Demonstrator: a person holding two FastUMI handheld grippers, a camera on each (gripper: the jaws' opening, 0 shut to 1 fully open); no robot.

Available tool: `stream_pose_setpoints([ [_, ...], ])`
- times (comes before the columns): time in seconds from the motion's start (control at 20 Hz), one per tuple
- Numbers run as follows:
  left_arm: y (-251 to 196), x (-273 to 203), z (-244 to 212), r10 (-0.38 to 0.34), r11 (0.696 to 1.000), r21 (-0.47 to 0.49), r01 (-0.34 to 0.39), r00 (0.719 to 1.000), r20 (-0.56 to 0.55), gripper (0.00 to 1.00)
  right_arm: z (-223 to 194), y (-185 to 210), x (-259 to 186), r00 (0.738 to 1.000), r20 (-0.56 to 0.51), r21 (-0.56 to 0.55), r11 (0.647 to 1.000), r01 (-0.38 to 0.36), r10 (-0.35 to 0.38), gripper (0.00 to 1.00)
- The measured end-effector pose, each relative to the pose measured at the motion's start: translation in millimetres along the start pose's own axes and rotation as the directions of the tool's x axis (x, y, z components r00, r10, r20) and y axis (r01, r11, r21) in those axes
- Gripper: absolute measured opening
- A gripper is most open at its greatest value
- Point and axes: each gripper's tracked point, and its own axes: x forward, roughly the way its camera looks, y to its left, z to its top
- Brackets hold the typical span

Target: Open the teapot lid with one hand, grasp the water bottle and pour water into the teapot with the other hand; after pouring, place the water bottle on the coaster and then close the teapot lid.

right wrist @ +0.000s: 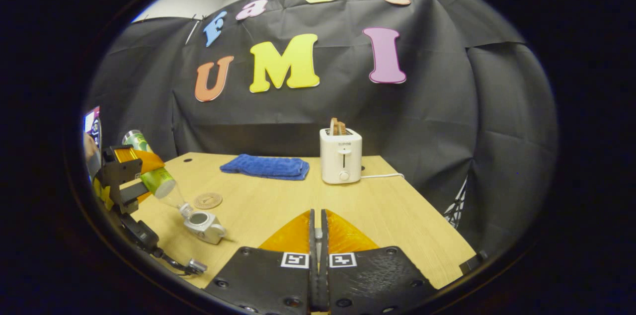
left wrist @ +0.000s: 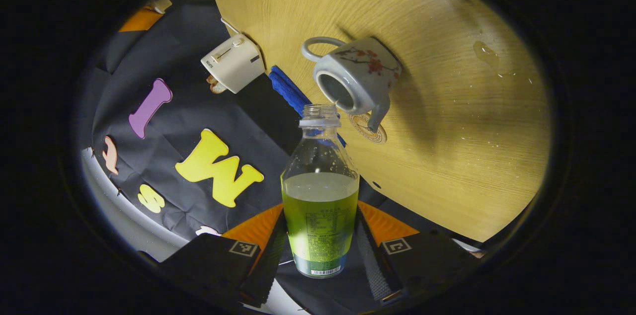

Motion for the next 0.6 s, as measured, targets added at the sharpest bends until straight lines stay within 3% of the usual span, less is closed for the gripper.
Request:
stream_pose_setpoints([
  [0.6, 8.9, -3.5, 4.6, 0.02, 0.998, 0.064, -0.02, 1.0, -0.006, 0.76, -6.4, -9.5, 4.3, 1.0, -0.024, 0.015, 1.0, 0.011, -0.011, 0.0],
])
